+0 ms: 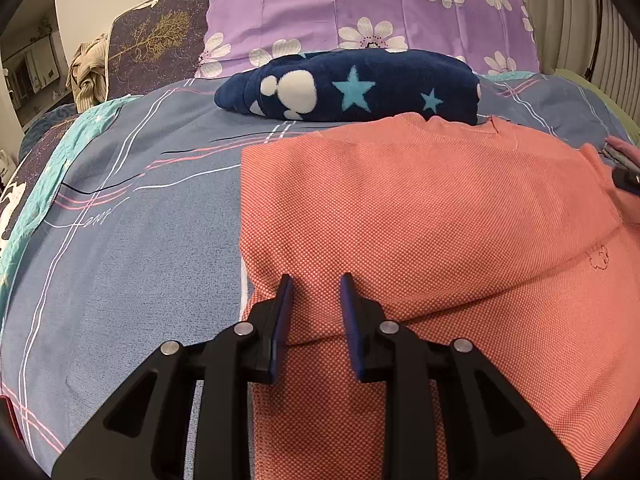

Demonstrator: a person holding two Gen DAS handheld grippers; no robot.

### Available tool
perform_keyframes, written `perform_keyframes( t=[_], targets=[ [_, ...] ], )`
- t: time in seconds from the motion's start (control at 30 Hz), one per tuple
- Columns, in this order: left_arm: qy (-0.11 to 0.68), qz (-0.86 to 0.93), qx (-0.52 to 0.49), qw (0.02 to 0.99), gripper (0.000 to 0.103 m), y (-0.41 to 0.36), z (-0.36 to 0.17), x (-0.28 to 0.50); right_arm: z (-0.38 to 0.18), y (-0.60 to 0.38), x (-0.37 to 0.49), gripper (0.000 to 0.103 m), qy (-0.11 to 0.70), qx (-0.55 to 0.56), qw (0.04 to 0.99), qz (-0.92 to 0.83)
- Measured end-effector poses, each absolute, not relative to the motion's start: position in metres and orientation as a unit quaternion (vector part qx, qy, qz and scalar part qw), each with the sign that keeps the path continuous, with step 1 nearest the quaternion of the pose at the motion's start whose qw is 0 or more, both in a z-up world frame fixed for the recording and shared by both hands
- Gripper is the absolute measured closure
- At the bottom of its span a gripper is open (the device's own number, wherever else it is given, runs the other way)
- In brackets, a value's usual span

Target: Fold small clothes

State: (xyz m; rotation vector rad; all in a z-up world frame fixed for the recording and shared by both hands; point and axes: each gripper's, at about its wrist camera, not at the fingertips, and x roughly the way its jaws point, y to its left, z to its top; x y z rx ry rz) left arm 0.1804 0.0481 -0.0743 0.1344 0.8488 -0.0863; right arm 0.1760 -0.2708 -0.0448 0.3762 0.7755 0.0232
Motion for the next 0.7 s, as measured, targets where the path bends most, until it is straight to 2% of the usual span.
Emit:
perform_keyframes(
  t=[0.1, 0.23, 0.33, 0.4, 0.5, 0.63, 0.7],
  targets=[
    [0.411, -0.042, 0.066, 0.908, 0.076, 0.048, -0.074, 0.180, -0.076, -0.250, 0.174, 0.084, 0.447, 0.118, 0.887, 0.006],
    [0.410, -0.041, 0.066, 0.909, 0.076, 0.048, -0.074, 0.181, -0.054, -0.262, 0.142, 0.082, 0.414, 0.121, 0.902, 0.005],
    [0.410, -0.042, 0.064, 0.909, 0.076, 0.048, -0.074, 0.180, -0.010, -0.305, 0.107, 0.071, 0.347, 0.156, 0.925, -0.014],
    [0.410, -0.042, 0.065, 0.909, 0.076, 0.048, -0.074, 0.180, 0.016, -0.353, 0.086, 0.068, 0.306, 0.188, 0.931, -0.060],
    [0.410, -0.042, 0.065, 0.909, 0.076, 0.049, -0.074, 0.180, 0.039, -0.461, 0.047, 0.065, 0.267, 0.297, 0.905, -0.147],
    [0.410, -0.042, 0.065, 0.909, 0.076, 0.048, -0.074, 0.180, 0.022, -0.558, 0.009, 0.065, 0.242, 0.430, 0.844, -0.210],
    [0.410, -0.042, 0.065, 0.909, 0.076, 0.049, -0.074, 0.180, 0.010, -0.574, 0.001, 0.063, 0.242, 0.459, 0.828, -0.212]
  ],
)
